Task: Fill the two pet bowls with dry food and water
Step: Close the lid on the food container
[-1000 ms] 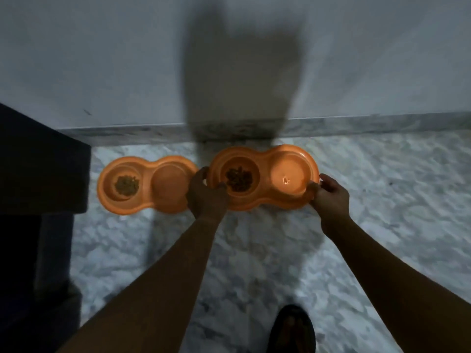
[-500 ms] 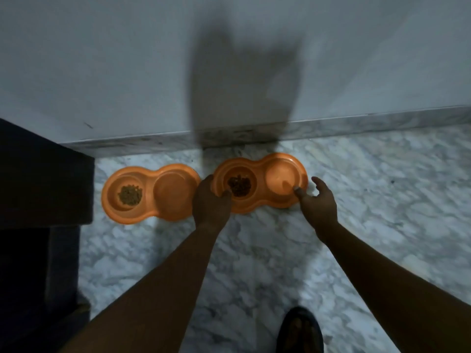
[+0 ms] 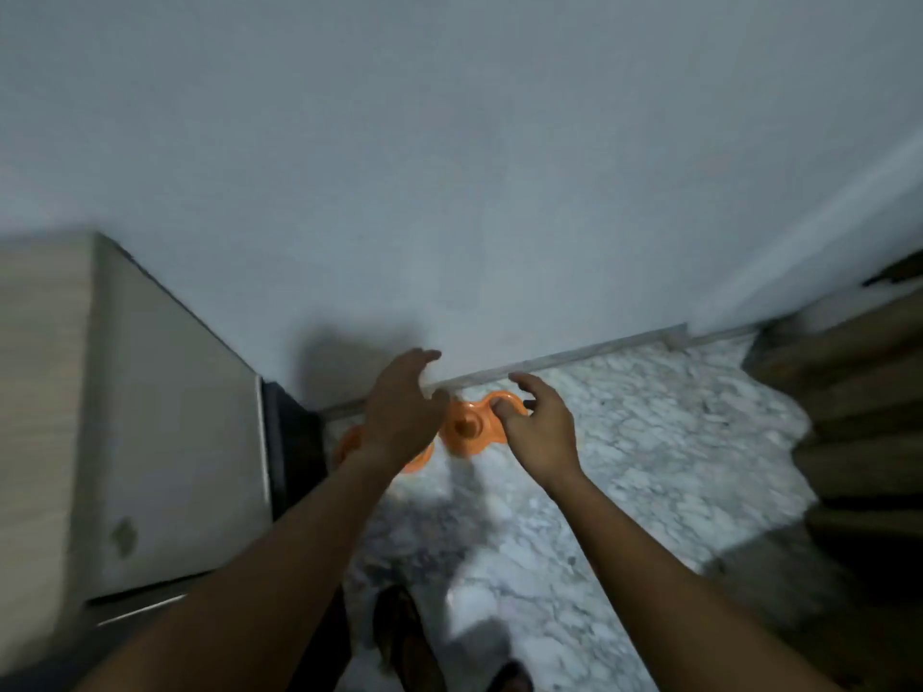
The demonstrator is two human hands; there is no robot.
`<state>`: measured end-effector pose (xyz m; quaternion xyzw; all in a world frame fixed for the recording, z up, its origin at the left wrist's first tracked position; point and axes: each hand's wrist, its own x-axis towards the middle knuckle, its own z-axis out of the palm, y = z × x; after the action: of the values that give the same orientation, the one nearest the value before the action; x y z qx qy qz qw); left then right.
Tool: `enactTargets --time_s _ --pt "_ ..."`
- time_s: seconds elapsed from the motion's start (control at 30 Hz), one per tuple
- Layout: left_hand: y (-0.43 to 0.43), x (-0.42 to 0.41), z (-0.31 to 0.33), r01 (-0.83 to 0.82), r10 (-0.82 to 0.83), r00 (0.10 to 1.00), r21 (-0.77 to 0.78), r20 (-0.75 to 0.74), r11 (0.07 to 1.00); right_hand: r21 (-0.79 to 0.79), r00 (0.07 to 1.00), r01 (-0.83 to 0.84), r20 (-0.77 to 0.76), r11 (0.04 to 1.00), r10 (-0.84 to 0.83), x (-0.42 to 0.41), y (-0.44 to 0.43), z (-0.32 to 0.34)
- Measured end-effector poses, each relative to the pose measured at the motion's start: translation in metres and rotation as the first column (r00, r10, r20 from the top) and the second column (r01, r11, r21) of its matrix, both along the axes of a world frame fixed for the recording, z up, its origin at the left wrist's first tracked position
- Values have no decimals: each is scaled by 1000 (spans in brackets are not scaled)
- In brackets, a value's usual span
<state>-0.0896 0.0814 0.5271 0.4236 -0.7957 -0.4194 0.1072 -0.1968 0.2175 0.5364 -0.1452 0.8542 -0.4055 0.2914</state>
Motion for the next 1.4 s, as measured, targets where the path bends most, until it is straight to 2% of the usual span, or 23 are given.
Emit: enactTargets --time_s 0.1,0.27,0.47,0.67,0.8,1.0,1.2,1.4 --pt "-3 62 80 66 -70 997 -108 -31 992 -69 999 -37 -31 997 35 60 -3 78" --pt "-3 193 166 32 -49 996 -222 -73 975 -208 993 -114 -55 971 105 173 -8 156" --pt "-16 358 232 -56 49 998 -253 -36 966 -292 976 -215 -37 932 213 318 -20 206" --pt "-44 509 282 -168 181 983 -355 3 920 -320 921 -390 -116 864 373 450 -73 254" --pt "-84 587 294 -223 239 971 -372 -2 901 -320 887 -461 -142 828 439 527 -123 263" --pt "-193 730 280 -274 306 951 -350 38 896 -290 864 -504 -145 814 483 658 -240 252" --pt "-300 873 251 -364 398 907 -220 136 905 -208 835 -539 -2 816 551 792 -351 220" --pt "-369 943 222 -366 394 888 -153 238 918 -114 810 -570 89 814 580 869 -419 186"
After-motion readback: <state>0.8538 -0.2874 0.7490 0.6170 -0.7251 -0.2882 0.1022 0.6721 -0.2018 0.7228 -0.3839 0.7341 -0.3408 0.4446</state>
